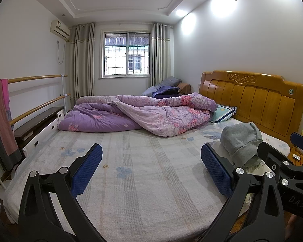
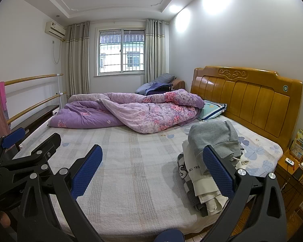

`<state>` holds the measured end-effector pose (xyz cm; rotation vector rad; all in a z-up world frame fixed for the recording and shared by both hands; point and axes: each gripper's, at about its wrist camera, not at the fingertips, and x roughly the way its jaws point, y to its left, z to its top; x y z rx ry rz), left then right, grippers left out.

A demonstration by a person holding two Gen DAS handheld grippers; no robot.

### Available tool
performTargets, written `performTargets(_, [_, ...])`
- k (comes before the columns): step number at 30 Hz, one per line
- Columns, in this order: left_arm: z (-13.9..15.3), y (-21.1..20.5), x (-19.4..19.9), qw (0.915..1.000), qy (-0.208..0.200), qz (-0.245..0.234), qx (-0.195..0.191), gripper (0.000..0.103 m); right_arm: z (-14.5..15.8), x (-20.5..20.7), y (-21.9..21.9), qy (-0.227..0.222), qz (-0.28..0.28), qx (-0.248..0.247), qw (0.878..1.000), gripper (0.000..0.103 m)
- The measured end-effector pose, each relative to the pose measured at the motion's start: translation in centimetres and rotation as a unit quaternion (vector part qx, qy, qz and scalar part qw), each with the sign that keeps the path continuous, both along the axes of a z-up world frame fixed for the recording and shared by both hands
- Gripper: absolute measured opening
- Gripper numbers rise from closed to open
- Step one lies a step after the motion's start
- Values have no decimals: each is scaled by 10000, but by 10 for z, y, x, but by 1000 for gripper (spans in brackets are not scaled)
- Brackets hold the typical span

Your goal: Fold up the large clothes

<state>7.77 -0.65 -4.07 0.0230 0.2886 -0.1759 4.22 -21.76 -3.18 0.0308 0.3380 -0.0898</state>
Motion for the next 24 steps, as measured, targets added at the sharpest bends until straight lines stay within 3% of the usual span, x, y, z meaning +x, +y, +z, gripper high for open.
performTargets(24, [-3, 4, -1, 9999, -28, -74, -78, 98, -1, -3, 7, 1, -60, 22, 10000, 96])
